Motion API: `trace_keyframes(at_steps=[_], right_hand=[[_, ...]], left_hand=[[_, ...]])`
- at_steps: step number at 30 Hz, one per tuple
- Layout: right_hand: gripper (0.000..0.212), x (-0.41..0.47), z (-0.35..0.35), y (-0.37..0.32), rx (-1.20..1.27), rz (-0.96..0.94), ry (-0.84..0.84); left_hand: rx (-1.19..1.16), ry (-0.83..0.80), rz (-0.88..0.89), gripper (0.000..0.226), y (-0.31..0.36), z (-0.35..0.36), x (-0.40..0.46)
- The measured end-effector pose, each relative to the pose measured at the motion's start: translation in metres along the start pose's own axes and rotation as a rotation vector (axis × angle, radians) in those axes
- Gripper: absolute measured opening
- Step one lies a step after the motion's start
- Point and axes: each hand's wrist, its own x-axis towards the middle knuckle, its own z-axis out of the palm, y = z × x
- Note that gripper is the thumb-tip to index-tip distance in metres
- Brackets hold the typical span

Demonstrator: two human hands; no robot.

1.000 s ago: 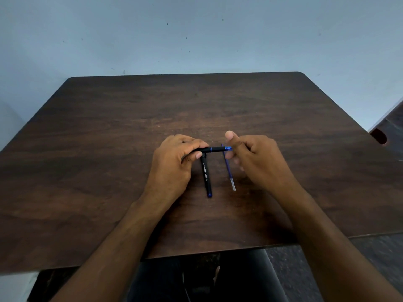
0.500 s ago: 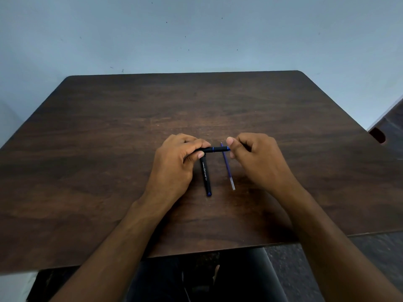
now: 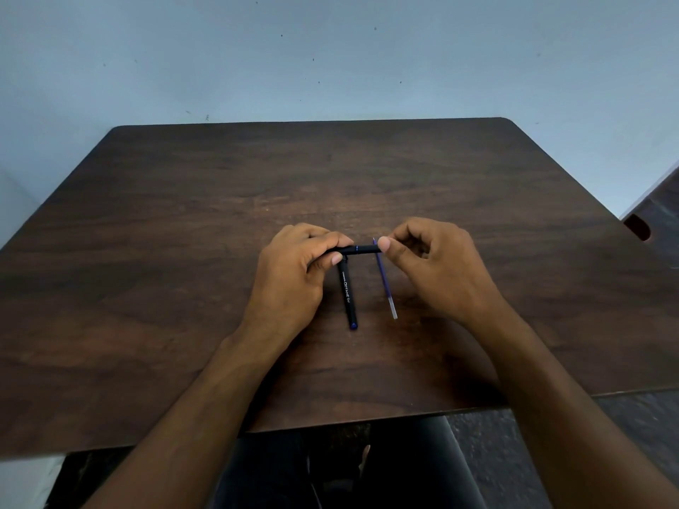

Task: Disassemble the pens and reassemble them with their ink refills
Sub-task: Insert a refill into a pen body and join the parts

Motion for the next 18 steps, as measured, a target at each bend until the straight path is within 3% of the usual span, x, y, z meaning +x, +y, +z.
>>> trace_keyframes(at_steps=[6,13,18], right_hand=[[0.038,-0.0013,0.0063,-0.0014,-0.025,0.041,-0.023],[0.011,-0.0051,0.0004,0.0014,0.003,-0.009,-0.007],[0.013,-0.0031,0.0026,-0.0009,-0.036,-0.016,-0.044]], left_hand=[[0.0,0.013,0.018,0.023,-0.0008,0.0012,-0.0005],[0.017,0.009,0.012,0.022,-0.001,0.0007,-0.0005],[0.011,0.01,0.014,0.021,0.0003,0.0016,-0.0008]])
